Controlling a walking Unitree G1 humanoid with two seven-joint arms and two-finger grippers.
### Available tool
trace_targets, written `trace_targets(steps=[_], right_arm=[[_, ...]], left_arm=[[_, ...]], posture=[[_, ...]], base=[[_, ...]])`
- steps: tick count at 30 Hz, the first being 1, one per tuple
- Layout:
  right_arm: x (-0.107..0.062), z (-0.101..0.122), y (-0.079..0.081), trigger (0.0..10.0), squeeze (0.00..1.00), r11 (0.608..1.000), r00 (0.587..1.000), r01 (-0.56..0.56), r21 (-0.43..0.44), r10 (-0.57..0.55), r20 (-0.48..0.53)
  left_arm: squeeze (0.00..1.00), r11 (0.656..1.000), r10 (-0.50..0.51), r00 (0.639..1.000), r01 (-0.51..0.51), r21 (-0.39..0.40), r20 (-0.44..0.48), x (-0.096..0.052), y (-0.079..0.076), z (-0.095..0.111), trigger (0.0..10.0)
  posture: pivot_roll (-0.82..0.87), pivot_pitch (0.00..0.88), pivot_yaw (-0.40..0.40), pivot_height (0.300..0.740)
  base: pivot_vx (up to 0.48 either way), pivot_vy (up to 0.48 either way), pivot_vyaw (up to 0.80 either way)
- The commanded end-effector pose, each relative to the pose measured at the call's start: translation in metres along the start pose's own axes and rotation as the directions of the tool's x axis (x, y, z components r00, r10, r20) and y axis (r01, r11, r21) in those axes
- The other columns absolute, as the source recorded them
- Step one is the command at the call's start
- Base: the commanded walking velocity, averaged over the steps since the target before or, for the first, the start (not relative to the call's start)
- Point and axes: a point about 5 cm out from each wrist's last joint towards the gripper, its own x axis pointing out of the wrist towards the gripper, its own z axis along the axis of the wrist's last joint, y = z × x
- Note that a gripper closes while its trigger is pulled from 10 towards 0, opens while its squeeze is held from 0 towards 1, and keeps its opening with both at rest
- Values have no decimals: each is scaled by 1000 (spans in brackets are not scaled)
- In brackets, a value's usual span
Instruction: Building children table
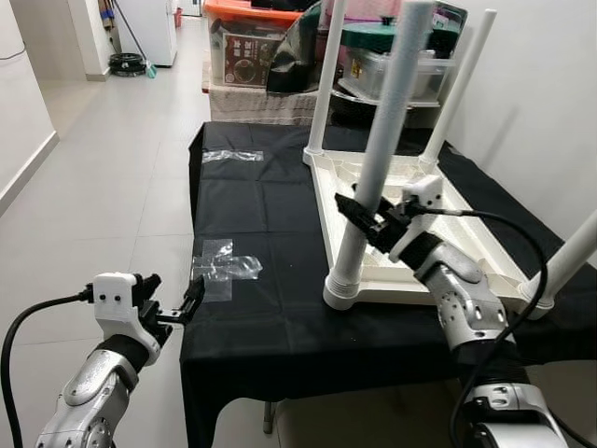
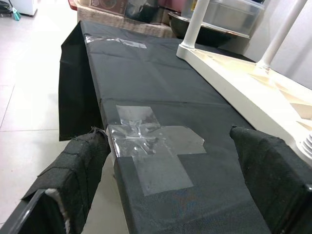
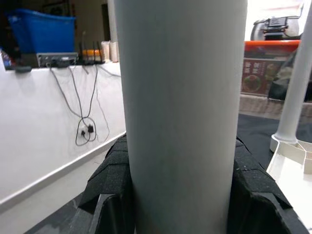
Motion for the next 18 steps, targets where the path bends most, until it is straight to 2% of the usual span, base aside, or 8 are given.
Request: trace_targets(steps=[1,7,10,18], right_arm=[[-3,-14,5,0,0,998,1000,-8,70,9,-26],[-10,-21,14,0,0,996,999,-24,86,26,-25],[-10,-20,19,0,0,996,997,-69,61,71,-33],[-6,-16,18,0,0,993,993,-108,38,110,-46]], left_arm=[[0,1000,12,1000,-12,14,-20,-2,3,-4,10000],[0,1000,12,1000,-12,16,-25,-2,4,-4,10000],[0,1000,6,1000,-6,15,-24,1,4,-4,10000],[0,1000,3,1000,-3,15,-22,1,3,-3,10000]], posture=[[77,0,-84,740],[71,0,-74,740],[67,0,-69,740],[70,0,-76,740]], base=[[0,0,0],[0,0,0],[0,0,0],[0,0,0]])
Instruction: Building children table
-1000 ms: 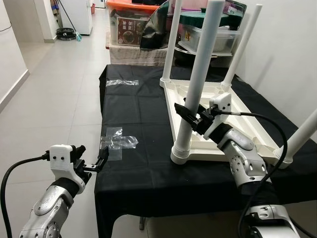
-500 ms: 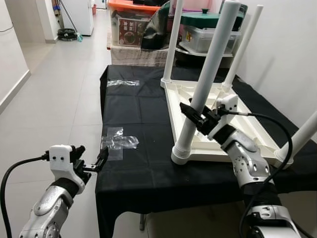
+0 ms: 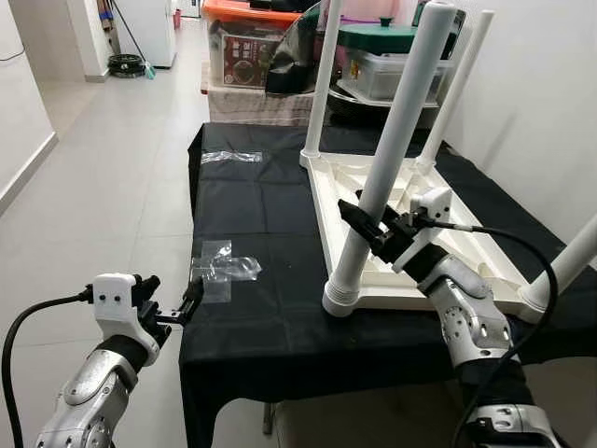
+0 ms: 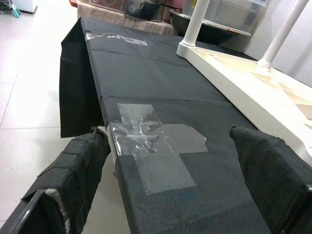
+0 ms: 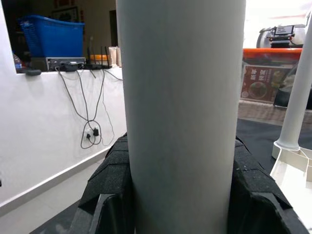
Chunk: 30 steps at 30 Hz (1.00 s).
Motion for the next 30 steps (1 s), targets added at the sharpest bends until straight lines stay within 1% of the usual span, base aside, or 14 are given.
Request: trace_targets(steps=[1,4,7,8,11,17,21,22,23,24,26,27,29,30], right_arm=[[3,-15,9,0,0,997,996,-61,53,64,-60],[4,-17,10,0,0,997,997,-47,58,51,-64],[3,-26,11,0,0,997,995,45,68,-39,-92],[3,-26,11,0,0,997,995,45,68,-39,-92],[2,-32,11,0,0,992,989,108,70,-99,-112],[-4,-49,16,0,0,949,943,310,55,-299,-144],[-6,-53,19,0,0,929,922,365,67,-351,-162],[-7,-56,21,0,0,916,906,399,47,-386,-175],[-7,-56,21,0,0,916,906,399,47,-386,-175],[-8,-57,21,0,0,906,893,423,29,-411,-183],[-11,-60,21,0,0,857,837,516,-15,-508,-205],[-11,-60,21,0,0,857,837,516,-15,-508,-205],[-12,-62,21,0,0,787,758,613,-63,-609,-232],[-12,-62,21,0,0,763,731,641,-81,-639,-239]], left_arm=[[0,1000,1,1000,0,18,-10,0,1,-1,10000],[0,1000,4,1000,-4,17,-11,-2,1,-1,10000],[0,1000,7,1000,-7,16,-11,-2,1,-1,10000],[0,1000,7,1000,-7,16,-11,-2,1,-1,10000],[0,1000,9,1000,-9,17,-11,-3,2,-1,10000],[0,1000,10,1000,-10,18,-13,-3,3,-2,10000],[0,1000,10,1000,-9,17,-14,-3,2,-2,10000],[0,1000,10,1000,-10,17,-13,-3,2,-2,10000],[0,1000,10,1000,-10,17,-13,-3,2,-2,10000],[0,1000,10,1000,-10,17,-13,-2,2,-2,10000],[0,1000,11,1000,-11,16,-12,-2,2,-2,10000],[0,1000,11,1000,-11,16,-12,-2,2,-2,10000],[0,1000,11,1000,-11,14,-12,-2,2,-2,10000],[0,1000,11,1000,-11,13,-11,-2,1,-2,10000]], posture=[[72,0,-79,740],[73,0,-79,740],[73,0,-80,740],[73,0,-80,740],[72,0,-79,740],[69,0,-76,740],[68,0,-76,740],[68,0,-76,740],[68,0,-76,740],[68,0,-76,740],[67,0,-76,740],[67,0,-76,740],[67,0,-76,740],[67,0,-76,740]], base=[[0,0,0],[0,0,0],[0,0,0],[0,0,0],[0,0,0],[0,0,0],[0,0,0],[0,0,0],[0,0,0],[0,0,0],[0,0,0],[0,0,0],[0,0,0],[0,0,0]])
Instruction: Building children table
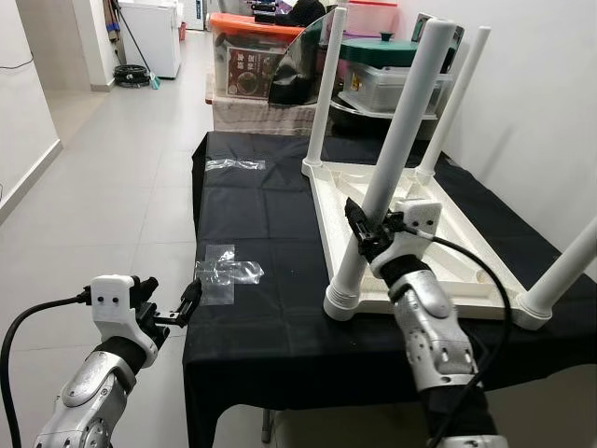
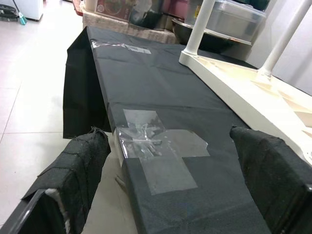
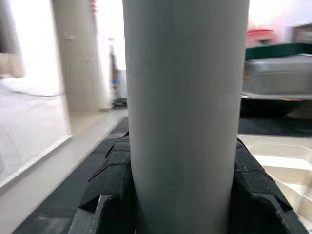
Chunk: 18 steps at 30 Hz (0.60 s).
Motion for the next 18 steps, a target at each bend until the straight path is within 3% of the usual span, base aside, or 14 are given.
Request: trace_targets(steps=[1,8,18], right_arm=[[-14,-41,-12,0,0,990,965,135,-30,-138,-221],[-15,-43,-17,0,0,937,906,343,-60,-347,-244],[-21,-33,-23,0,0,878,859,470,-90,-479,-183]], left_arm=[[0,1000,3,1000,-3,14,-9,0,0,-2,10000],[0,1000,8,1000,-8,14,-5,0,0,-1,10000],[0,1000,11,1000,-11,15,-7,-1,1,-1,10000]], posture=[[67,0,-76,740],[74,0,-82,740],[71,0,-77,740]], base=[[0,0,0],[0,0,0],[0,0,0]])
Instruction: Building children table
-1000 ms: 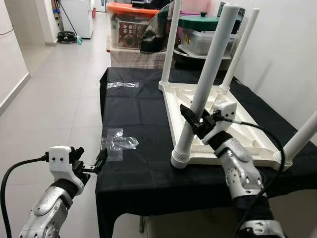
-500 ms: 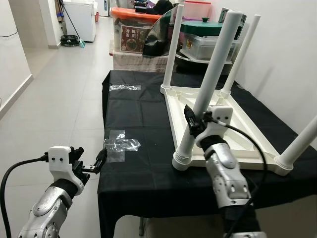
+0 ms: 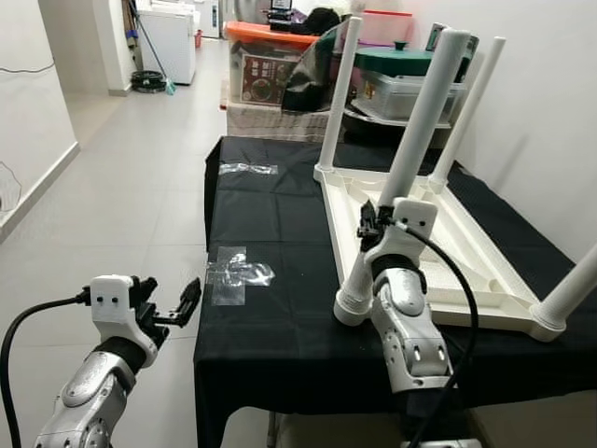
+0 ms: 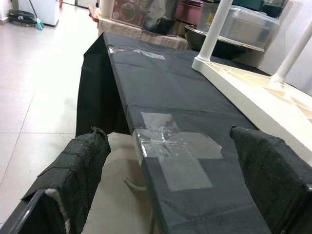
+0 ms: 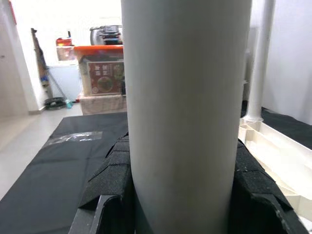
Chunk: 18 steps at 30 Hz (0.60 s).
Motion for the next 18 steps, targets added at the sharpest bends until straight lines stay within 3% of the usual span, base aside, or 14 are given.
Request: trace_targets(steps=[1,4,18], right_arm=[[-7,-35,-32,0,0,984,971,170,-48,-175,-164],[-7,-31,-36,0,0,972,962,228,-61,-235,-138],[-7,-29,-36,0,0,962,955,265,-63,-271,-119]], left_arm=[[0,1000,3,1000,-3,15,-6,-1,0,-1,10000],[0,1000,5,1000,-5,16,-5,0,1,-1,10000],[0,1000,15,1000,-15,19,0,0,2,-1,10000]], posture=[[71,0,-77,740],[73,0,-76,740],[79,0,-83,740]], base=[[0,0,0],[0,0,0],[0,0,0]])
